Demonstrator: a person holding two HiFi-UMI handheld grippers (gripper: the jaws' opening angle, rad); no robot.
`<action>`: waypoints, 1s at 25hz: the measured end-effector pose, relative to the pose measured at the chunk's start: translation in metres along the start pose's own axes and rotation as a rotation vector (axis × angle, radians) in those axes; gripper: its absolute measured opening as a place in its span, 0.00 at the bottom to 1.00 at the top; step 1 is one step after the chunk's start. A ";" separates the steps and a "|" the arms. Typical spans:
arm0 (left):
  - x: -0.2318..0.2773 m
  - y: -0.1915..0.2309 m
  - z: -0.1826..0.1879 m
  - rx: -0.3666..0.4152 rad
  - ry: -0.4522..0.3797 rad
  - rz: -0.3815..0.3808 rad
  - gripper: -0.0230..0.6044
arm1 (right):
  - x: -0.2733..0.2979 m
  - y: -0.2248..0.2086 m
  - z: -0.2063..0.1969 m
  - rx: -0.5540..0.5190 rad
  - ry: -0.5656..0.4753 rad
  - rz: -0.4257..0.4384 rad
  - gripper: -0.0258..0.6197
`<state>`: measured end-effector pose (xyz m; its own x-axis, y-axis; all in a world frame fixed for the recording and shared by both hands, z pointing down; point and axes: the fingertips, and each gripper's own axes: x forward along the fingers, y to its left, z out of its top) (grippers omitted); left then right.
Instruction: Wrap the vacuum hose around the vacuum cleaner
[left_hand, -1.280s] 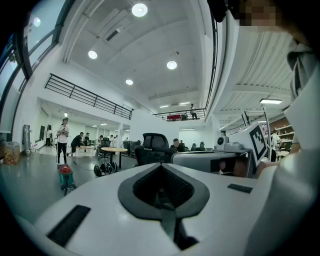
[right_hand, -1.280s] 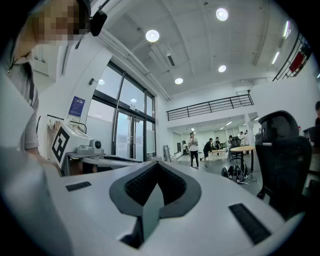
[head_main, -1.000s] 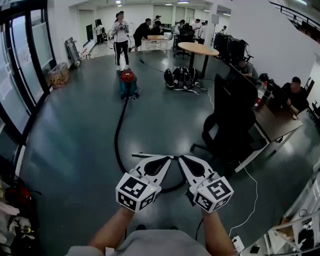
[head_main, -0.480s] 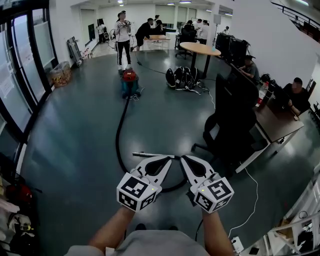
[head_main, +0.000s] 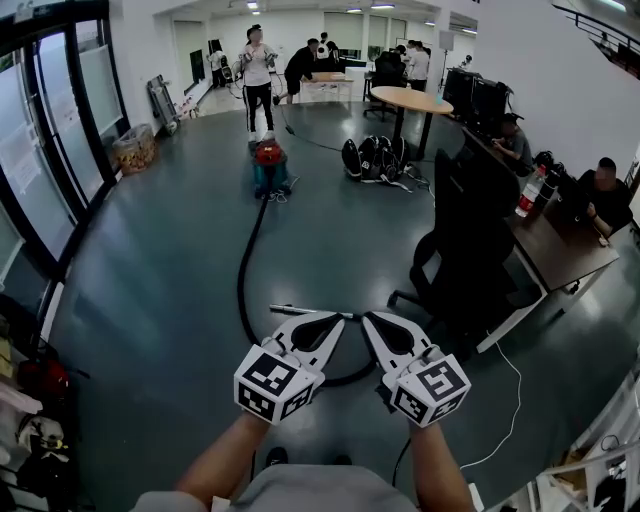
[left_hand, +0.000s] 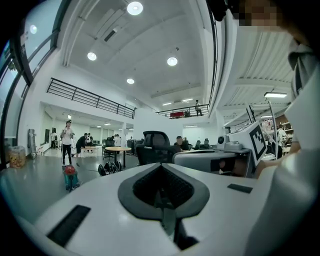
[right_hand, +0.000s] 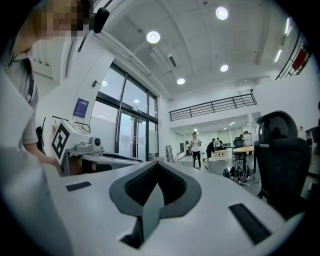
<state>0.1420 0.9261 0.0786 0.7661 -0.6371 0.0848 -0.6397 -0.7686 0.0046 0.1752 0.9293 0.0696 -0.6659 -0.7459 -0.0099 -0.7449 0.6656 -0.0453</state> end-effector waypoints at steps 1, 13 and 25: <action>0.004 -0.003 0.001 0.000 0.001 0.007 0.05 | -0.002 -0.003 0.000 0.003 0.001 0.010 0.05; 0.034 -0.008 -0.001 0.011 0.040 0.075 0.05 | -0.008 -0.036 -0.003 0.039 -0.003 0.085 0.05; 0.062 0.085 -0.024 -0.018 0.036 0.076 0.05 | 0.076 -0.069 -0.021 0.020 0.022 0.055 0.05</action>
<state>0.1330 0.8227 0.1085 0.7125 -0.6910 0.1216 -0.6974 -0.7166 0.0144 0.1752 0.8273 0.0934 -0.7070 -0.7072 0.0086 -0.7061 0.7051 -0.0653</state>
